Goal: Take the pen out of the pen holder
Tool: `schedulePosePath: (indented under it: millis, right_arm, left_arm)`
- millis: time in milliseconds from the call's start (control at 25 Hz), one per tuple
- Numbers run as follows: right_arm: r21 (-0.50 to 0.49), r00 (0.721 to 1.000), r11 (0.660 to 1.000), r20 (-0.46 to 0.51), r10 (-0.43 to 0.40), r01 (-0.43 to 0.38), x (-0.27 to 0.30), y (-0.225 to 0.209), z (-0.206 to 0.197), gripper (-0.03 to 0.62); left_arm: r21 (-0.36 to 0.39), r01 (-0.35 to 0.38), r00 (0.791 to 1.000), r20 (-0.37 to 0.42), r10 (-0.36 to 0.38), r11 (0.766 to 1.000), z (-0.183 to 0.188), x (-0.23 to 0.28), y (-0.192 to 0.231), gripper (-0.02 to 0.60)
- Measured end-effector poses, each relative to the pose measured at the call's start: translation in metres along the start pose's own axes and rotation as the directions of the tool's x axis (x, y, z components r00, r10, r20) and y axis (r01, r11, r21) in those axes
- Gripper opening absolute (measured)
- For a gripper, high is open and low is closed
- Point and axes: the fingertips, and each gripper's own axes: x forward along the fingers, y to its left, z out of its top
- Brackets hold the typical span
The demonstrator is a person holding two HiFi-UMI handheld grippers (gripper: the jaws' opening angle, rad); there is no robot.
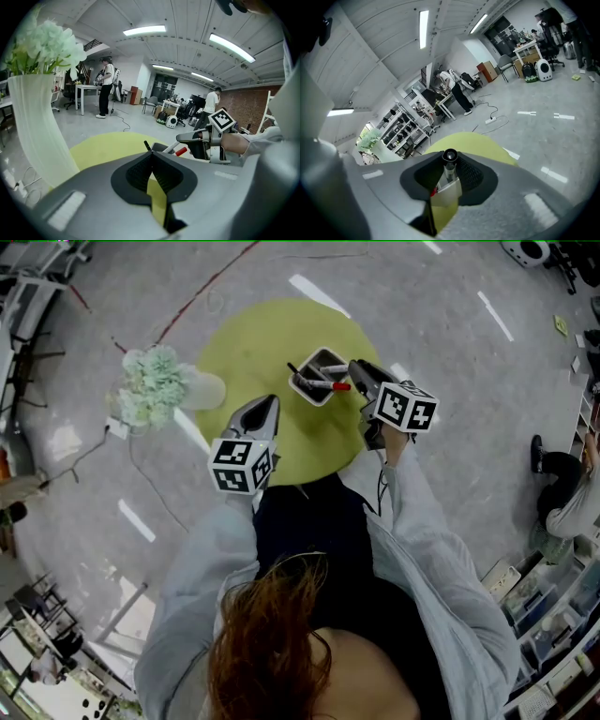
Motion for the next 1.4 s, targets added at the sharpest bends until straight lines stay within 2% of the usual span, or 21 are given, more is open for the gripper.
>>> schedulePosePath:
  millis: [440, 640, 880, 1400]
  right_arm:
    - [-0.139, 0.991, 0.988, 0.122, -0.048, 0.065, -0.034, 0.016, 0.036, 0.081]
    - [-0.234, 0.978, 0.964, 0.190, -0.084, 0.128, -0.062, 0.032, 0.054, 0.081]
    - [-0.300, 0.961, 0.935, 0.252, -0.112, 0.187, -0.095, 0.059, 0.061, 0.081]
    - [-0.270, 0.922, 0.925, 0.351, -0.164, 0.268, -0.158, 0.125, 0.027, 0.081]
  left_arm:
    - [0.073, 0.066, 0.997, 0.041, -0.069, 0.995, 0.026, 0.001, -0.015, 0.018]
    - [0.099, 0.096, 0.994, 0.049, -0.101, 0.991, 0.035, -0.004, -0.025, 0.018]
    - [0.117, 0.142, 0.986, 0.070, -0.151, 0.983, 0.041, -0.018, -0.034, 0.018]
    - [0.184, 0.264, 0.952, 0.108, -0.287, 0.947, 0.058, -0.066, -0.047, 0.018]
